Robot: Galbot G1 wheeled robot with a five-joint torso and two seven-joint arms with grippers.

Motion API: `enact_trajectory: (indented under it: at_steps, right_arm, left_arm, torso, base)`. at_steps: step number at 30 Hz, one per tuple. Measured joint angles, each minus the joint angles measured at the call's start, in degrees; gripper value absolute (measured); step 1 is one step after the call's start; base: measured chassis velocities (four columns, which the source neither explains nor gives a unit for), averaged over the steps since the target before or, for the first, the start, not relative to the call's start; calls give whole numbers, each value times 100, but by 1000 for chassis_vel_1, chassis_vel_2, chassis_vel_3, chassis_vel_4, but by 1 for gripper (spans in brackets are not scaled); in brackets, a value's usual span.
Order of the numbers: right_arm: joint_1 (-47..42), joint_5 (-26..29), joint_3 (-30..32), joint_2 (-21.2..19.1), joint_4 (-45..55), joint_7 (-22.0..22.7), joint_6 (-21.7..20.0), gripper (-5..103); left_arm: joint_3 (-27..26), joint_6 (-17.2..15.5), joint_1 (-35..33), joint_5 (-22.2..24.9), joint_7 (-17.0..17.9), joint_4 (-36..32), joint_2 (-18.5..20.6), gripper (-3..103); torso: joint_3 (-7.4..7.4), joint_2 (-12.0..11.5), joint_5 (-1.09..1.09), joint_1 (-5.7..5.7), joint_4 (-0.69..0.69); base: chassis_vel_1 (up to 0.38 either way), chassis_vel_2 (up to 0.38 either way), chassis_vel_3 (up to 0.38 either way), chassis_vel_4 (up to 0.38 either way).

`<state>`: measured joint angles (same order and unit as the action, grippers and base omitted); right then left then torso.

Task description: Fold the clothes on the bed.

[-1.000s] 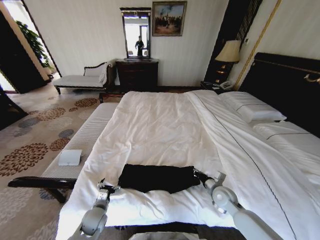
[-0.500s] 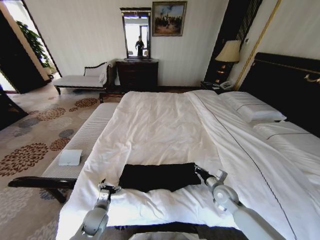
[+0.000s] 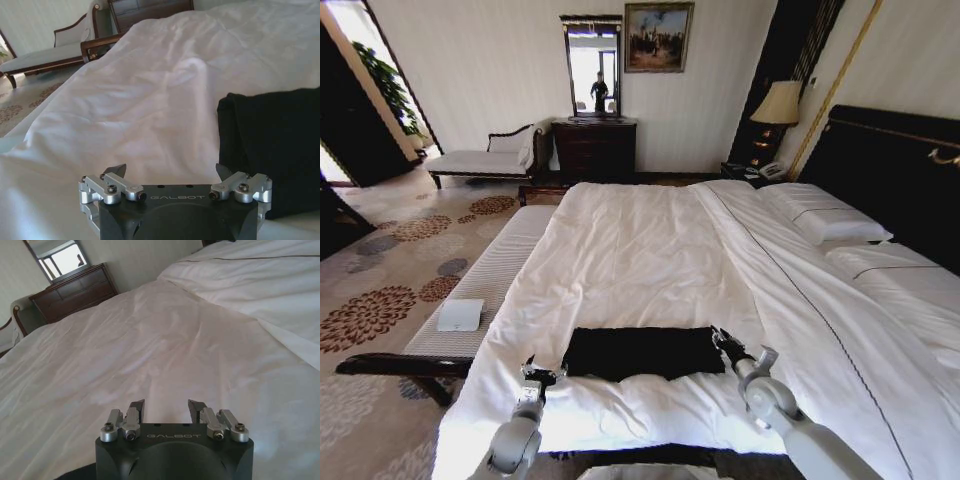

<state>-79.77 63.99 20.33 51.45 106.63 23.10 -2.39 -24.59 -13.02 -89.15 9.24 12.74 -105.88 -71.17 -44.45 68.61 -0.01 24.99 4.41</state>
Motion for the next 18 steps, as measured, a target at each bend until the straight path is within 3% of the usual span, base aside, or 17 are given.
enact_trajectory:
  at_steps: [1, 3, 5, 6, 9, 10, 14, 18]
  right_arm:
    - [-94, 132, 57, 3, 140, 102, -67, 55]
    - [-217, 230, 102, 10, 287, 217, -127, 55]
    - [-547, 318, 140, 77, 573, 397, -252, 66]
    - [-547, 318, 140, 77, 573, 397, -252, 66]
    - [-745, 325, 99, 236, 655, 697, -463, 83]
    - [-775, 326, 85, 278, 654, 756, -496, 83]
    - [-906, 322, 57, 496, 653, 830, -536, 98]
    - [-956, 299, 58, 669, 593, 778, -513, 100]
  left_arm:
    - [-52, 22, -9, 116, -25, -66, -48, 100]
    - [-107, 40, -22, 268, -51, -142, -95, 100]
    - [-304, 76, -52, 910, -151, -411, -250, 100]
    - [-304, 76, -52, 910, -151, -411, -250, 100]
    - [-533, 84, -49, 1501, -220, -625, -391, 100]
    - [-597, 83, -41, 1604, -220, -658, -425, 100]
    - [-842, 63, -51, 1751, -207, -709, -557, 100]
    - [-935, 59, -169, 1743, -206, -711, -601, 100]
  torso:
    - [0, 0, -2, 0, 0]
    - [0, 0, -2, 0, 1]
    - [0, 0, 0, -1, 2]
    - [0, 0, 0, -1, 2]
    - [1, 0, 1, -2, 2]
    - [1, 0, 2, -1, 2]
    - [1, 0, 1, -1, 1]
    - [1, 0, 0, -1, 1]
  base:
    - [0, 0, 0, 0]
    - [0, 0, 0, 0]
    - [0, 0, 0, 0]
    - [0, 0, 0, 0]
    - [0, 0, 0, 0]
    - [0, 0, 0, 0]
    - [0, 0, 0, 0]
    - [0, 0, 0, 0]
